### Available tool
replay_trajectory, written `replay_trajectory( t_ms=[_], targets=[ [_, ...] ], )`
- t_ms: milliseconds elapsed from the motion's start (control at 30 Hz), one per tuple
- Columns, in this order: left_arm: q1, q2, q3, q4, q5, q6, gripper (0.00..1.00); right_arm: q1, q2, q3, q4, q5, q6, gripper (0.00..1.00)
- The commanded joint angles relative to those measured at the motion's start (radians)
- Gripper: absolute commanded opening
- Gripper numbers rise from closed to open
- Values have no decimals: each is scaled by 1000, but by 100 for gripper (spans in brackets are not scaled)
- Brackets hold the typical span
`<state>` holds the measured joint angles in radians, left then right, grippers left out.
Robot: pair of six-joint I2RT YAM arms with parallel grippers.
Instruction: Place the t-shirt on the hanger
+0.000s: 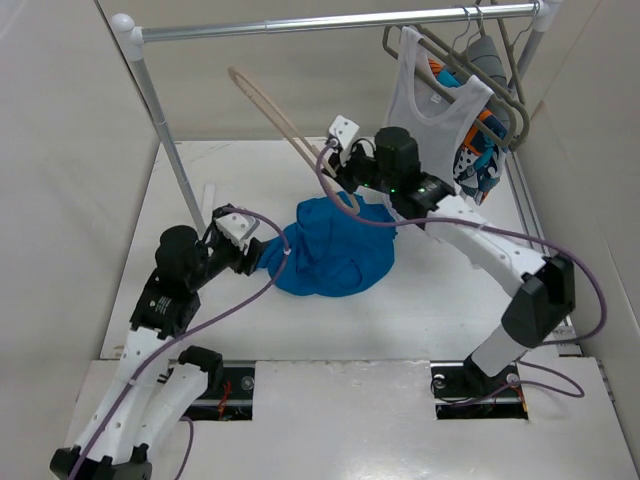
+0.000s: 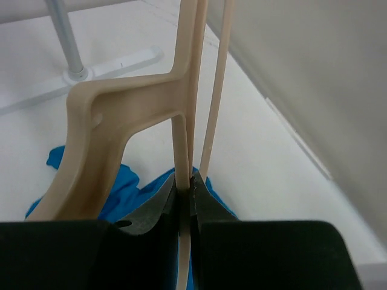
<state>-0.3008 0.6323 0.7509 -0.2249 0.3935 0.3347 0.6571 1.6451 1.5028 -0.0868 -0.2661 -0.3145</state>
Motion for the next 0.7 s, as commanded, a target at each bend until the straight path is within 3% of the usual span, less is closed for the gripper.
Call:
replay_trajectory(
  t_ms=[0,133,233,333,400,500,567,667],
  targets=[
    [-1,72,28,-53,120,53,54,-28,-86,-12,-111,-160,-173,0],
    [-1,242,60,-129,134,174,53,-71,-143,22,-368,-131,-310,0],
    [-70,420,143,-197,72,257,53,-90,-220,-74,-486,-102,-340,0],
    [-188,542,179,-174,-33,267,59,-142,-323,-220,-510,-102,-313,0],
    [-219,622,188,-145,-24,254,60,-184,-393,-300,-536,-102,-301,0],
    [-230,707,225,-117,2,187,53,-221,-464,-352,-536,-82,-290,0],
    [-230,791,245,-108,-17,197,43,-234,-484,-372,-536,-82,-290,0],
    [-250,871,236,-90,-118,210,43,-258,-495,-383,-551,-73,-290,0]
  ],
)
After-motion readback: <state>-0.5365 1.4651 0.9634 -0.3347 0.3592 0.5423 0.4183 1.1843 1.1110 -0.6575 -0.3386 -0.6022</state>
